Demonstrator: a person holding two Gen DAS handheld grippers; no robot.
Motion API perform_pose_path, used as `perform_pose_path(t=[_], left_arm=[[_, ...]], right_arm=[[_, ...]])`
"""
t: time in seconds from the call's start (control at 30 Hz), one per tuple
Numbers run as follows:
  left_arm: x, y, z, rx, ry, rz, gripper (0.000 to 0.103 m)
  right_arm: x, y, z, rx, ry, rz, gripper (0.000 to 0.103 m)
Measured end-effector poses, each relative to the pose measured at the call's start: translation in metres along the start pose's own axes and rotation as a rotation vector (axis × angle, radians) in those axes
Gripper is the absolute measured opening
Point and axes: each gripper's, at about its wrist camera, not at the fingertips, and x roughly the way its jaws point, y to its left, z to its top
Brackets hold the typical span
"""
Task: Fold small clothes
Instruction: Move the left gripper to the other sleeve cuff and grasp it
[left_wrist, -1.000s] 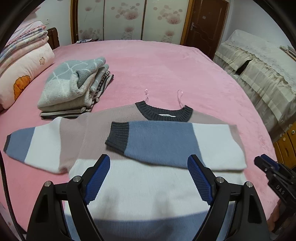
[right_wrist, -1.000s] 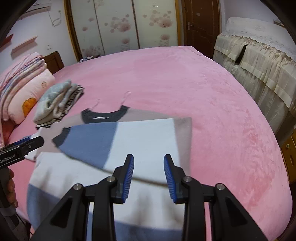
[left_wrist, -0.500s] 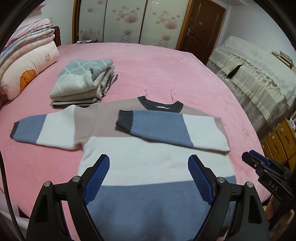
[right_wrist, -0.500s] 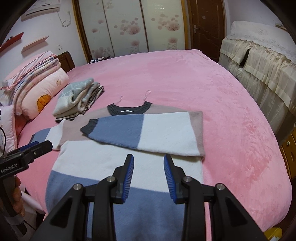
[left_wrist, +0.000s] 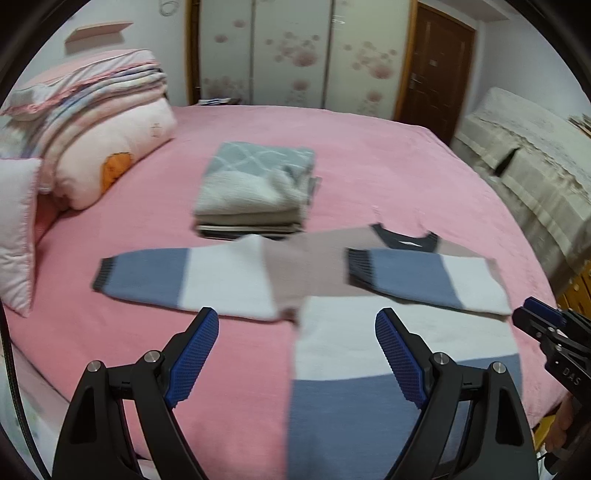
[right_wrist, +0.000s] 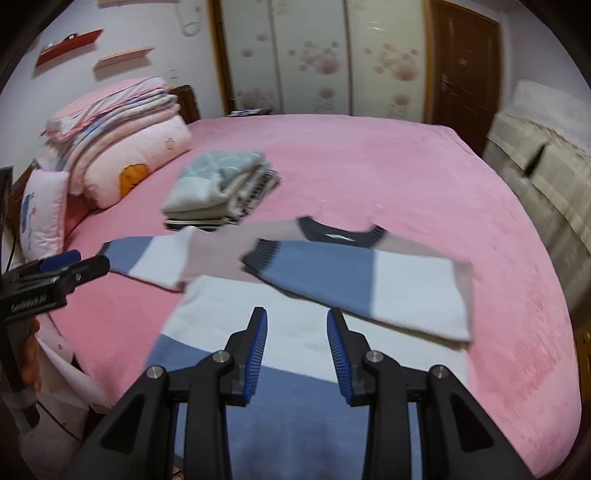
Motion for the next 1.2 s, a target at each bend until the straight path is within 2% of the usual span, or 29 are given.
perform_pose_path(t=[0.17,0.3,0.53,0.73,0.87,1.2], left_arm=[[-0.001,0.063,0.018,-0.027,0.018,0.041,0.087],[0.007,0.117,0.029,-0.089,0.047,0.048,0.089],[0.057,0.216,0.037,-0.306,0.110,0.008,0.089],[0.115,0.260,0.032,-0.396,0.204,0.019,0.089],[0.157,0.292,0.022,-0.504,0.275,0.010,0.082],[0.224,0.347,-0.002,-0.699,0.354,0.052,0.071]], right_arm=[[0.013,0.050,0.023,-0.063,-0.016,0.039,0.034],[0.027,0.087,0.040,-0.109,-0.028,0.064,0.034],[0.074,0.148,0.067,-0.160,-0.016,0.120,0.034],[0.128,0.186,0.088,-0.155,0.016,0.148,0.034],[0.163,0.205,0.097,-0.137,0.044,0.175,0.034],[0.230,0.232,0.091,-0.128,0.127,0.212,0.034]])
